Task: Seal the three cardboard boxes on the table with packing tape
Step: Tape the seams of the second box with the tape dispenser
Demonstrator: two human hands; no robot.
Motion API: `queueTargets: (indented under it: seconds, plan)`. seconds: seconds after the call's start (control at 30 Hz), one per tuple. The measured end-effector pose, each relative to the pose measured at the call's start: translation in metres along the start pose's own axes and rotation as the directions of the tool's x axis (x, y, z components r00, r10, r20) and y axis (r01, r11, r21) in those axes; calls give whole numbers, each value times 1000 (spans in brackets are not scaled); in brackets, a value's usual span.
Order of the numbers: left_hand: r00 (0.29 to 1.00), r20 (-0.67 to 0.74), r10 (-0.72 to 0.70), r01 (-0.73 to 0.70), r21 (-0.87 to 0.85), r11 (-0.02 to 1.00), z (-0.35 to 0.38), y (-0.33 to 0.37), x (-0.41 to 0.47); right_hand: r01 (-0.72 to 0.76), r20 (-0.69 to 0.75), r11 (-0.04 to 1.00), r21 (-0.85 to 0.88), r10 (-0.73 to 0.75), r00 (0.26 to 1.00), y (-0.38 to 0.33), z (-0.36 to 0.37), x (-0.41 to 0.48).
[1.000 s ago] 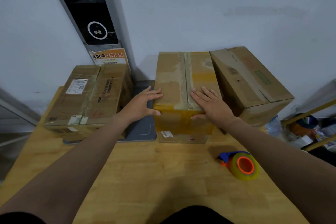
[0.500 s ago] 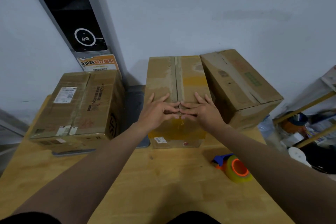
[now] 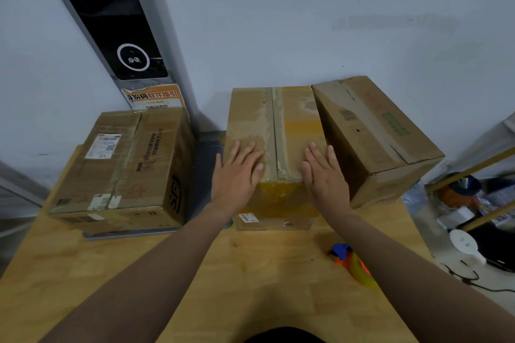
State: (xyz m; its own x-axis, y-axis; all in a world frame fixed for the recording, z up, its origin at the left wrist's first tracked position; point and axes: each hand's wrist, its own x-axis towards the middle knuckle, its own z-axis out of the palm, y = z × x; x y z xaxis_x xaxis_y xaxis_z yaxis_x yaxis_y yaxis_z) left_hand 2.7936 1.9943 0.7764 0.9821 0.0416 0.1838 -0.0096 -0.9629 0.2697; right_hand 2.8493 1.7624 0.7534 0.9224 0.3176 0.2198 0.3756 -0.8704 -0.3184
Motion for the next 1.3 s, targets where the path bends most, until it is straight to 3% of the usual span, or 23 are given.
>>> queueTargets:
  seconds: [0.1,0.23,0.37,0.5,0.6,0.7,0.77,0.83,0.9,0.97,1.07,1.3]
  plan:
    - [972,-106,-208,163,-330,930,5,-2,-4,-84,-105,974,209,108,989,-7,-7,-4]
    - [926,-69,-372,254,-615,747,10,-6,-9,-195,-85,880,434,256,963,-11,-12,-8]
    - [914,-44,-404,249,-726,641,13,-10,-8,-227,-107,716,660,389,915,-12,-8,-8]
    - [902,-12,-432,255,-791,555,16,-15,-5,-290,16,528,798,463,886,-11,-9,-7]
    - [887,41,-459,294,-818,495,19,-18,-5,-295,62,508,809,426,903,-9,-14,-6]
    - [923,19,-384,251,-786,565,11,-20,-5,-290,75,612,736,352,933,-5,-16,-3]
    - [951,82,-297,261,-729,632,-1,-23,-1,-294,93,715,634,307,947,-3,-20,1]
    - [974,125,-189,226,-589,776,-15,-27,5,-209,51,897,389,205,977,-6,-30,5]
    - [992,119,30,10,-328,944,-27,-19,15,14,9,995,101,-15,1000,-17,-41,13]
    - [960,235,155,-115,-174,978,-34,-1,23,122,140,992,-6,-120,983,-32,-49,21]
    - [952,293,93,-56,-132,990,-33,15,29,96,364,992,-76,-62,929,-41,-44,29]
    - [961,275,29,5,-121,993,-34,17,33,146,427,989,-37,-116,897,-30,-26,46]
